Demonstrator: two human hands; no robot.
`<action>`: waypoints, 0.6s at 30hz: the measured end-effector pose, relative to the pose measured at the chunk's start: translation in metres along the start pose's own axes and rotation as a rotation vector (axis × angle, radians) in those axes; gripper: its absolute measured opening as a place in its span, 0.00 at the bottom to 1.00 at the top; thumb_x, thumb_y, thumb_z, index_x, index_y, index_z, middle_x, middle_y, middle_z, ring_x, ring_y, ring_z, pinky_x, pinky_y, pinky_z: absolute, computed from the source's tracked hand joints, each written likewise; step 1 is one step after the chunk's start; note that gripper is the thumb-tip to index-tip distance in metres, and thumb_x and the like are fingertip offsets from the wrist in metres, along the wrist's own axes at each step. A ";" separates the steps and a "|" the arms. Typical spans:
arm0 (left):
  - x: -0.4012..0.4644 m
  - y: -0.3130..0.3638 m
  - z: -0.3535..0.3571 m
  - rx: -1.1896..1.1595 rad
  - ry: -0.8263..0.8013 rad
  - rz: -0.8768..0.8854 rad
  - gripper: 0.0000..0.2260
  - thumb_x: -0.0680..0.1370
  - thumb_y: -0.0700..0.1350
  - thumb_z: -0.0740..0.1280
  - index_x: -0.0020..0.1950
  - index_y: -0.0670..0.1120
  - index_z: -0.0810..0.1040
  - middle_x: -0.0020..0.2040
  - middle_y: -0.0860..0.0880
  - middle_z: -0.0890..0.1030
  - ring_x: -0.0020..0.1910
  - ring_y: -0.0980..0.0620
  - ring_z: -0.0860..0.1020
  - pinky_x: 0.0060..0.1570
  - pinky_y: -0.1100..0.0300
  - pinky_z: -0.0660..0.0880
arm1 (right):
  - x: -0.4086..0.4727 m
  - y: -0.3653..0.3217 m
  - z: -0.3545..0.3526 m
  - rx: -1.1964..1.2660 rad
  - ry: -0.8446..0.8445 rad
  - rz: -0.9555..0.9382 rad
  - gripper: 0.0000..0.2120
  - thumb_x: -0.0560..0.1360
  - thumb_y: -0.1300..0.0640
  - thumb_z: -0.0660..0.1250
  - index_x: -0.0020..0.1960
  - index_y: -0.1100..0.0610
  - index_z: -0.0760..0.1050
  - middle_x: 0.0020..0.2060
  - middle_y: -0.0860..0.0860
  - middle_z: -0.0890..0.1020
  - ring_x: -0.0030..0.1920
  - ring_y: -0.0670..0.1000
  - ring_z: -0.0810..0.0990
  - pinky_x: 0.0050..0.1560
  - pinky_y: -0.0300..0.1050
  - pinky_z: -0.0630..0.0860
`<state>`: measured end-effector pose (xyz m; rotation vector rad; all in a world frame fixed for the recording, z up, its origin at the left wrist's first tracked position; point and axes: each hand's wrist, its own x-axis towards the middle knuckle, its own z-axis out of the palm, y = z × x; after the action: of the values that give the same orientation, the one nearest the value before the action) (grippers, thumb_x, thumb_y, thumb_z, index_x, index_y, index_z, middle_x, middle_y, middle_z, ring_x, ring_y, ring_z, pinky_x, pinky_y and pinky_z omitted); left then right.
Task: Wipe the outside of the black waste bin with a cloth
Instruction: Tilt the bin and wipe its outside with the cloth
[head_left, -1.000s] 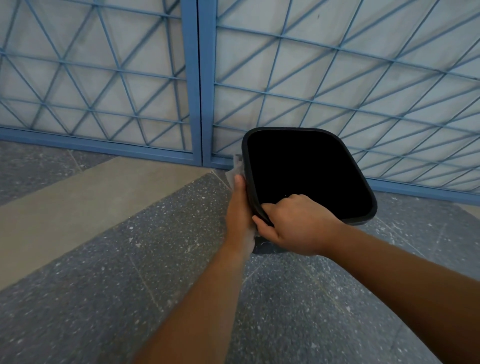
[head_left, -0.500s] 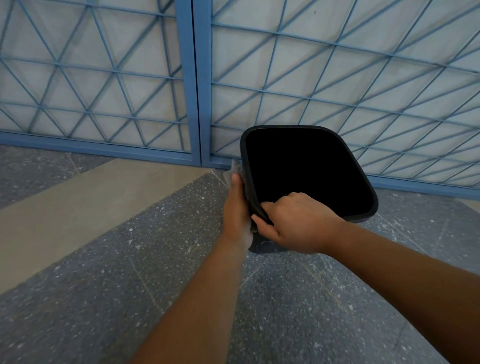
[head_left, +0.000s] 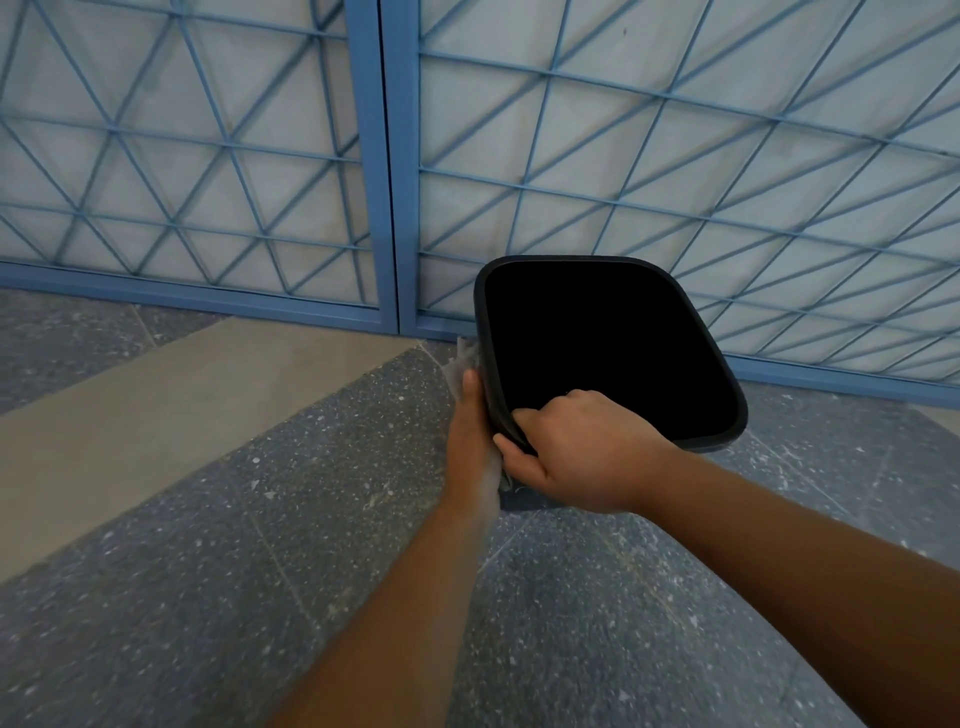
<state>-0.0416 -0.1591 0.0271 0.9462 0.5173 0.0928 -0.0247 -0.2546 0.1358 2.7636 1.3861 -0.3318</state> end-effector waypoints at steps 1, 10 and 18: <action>0.003 0.007 0.001 -0.011 0.001 -0.006 0.21 0.85 0.58 0.56 0.62 0.48 0.83 0.53 0.48 0.87 0.60 0.47 0.83 0.59 0.55 0.79 | 0.000 0.000 0.001 -0.003 0.003 0.000 0.19 0.81 0.43 0.48 0.38 0.53 0.64 0.27 0.47 0.66 0.30 0.51 0.68 0.38 0.48 0.68; 0.019 0.039 0.011 0.035 -0.003 -0.002 0.21 0.85 0.59 0.58 0.58 0.46 0.83 0.45 0.50 0.88 0.51 0.50 0.85 0.51 0.59 0.80 | -0.001 -0.001 0.000 -0.006 0.015 0.005 0.18 0.81 0.44 0.49 0.38 0.53 0.64 0.27 0.47 0.65 0.30 0.51 0.68 0.38 0.48 0.70; 0.015 0.029 0.010 -0.038 0.007 0.019 0.21 0.84 0.60 0.59 0.62 0.47 0.83 0.54 0.47 0.87 0.58 0.49 0.84 0.60 0.53 0.79 | 0.000 0.000 0.001 0.001 0.023 0.001 0.18 0.80 0.43 0.49 0.37 0.53 0.64 0.27 0.47 0.66 0.31 0.52 0.69 0.38 0.48 0.69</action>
<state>-0.0194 -0.1448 0.0493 0.9136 0.5117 0.1228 -0.0249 -0.2548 0.1344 2.7771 1.3904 -0.3024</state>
